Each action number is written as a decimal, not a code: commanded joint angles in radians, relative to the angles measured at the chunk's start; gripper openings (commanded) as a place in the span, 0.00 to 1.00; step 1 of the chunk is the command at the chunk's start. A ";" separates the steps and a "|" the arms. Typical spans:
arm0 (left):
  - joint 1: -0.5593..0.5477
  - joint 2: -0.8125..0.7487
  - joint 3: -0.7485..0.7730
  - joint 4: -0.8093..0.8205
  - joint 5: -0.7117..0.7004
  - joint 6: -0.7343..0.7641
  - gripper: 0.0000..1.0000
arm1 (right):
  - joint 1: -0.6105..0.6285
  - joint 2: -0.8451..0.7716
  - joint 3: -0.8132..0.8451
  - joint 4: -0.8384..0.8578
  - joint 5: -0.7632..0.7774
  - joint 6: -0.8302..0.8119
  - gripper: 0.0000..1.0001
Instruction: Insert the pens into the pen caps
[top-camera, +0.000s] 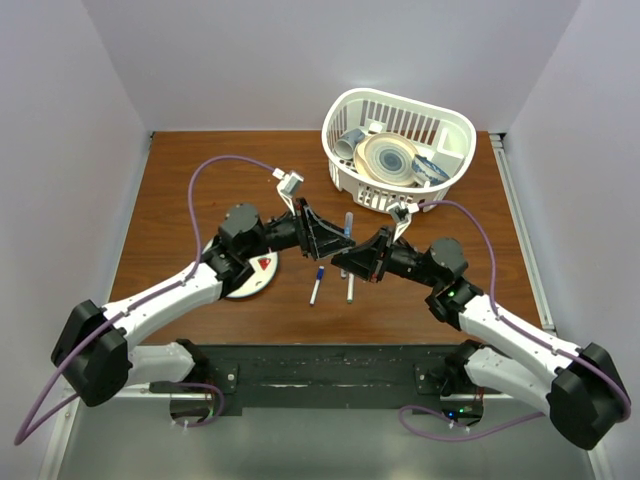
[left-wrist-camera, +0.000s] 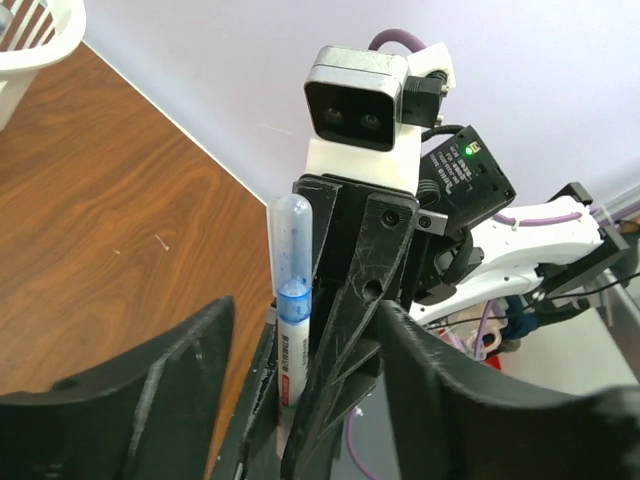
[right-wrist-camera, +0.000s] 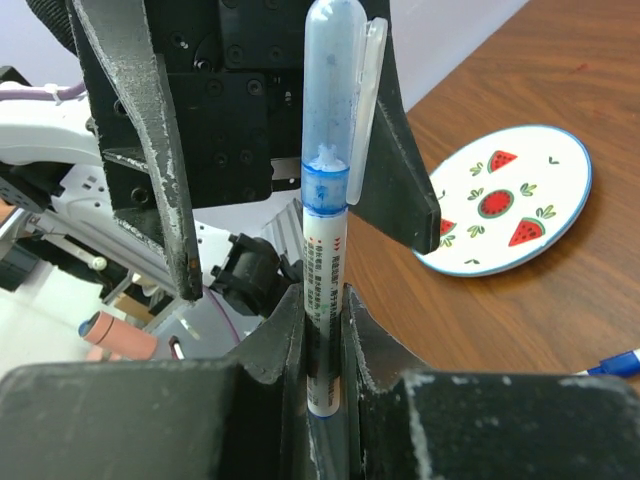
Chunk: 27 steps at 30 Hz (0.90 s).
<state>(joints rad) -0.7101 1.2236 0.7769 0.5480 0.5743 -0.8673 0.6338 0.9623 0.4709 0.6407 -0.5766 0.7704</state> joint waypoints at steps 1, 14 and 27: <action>-0.003 -0.041 0.084 -0.039 0.012 0.077 0.70 | -0.002 -0.008 -0.005 0.082 -0.042 0.004 0.00; 0.004 0.048 0.274 -0.174 0.038 0.152 0.62 | 0.000 -0.010 0.002 0.064 -0.088 0.000 0.00; 0.006 0.122 0.344 -0.209 0.104 0.169 0.51 | 0.000 0.003 0.020 0.043 -0.103 -0.013 0.00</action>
<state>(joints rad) -0.7090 1.3331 1.0653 0.3305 0.6331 -0.7216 0.6338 0.9623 0.4637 0.6666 -0.6506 0.7776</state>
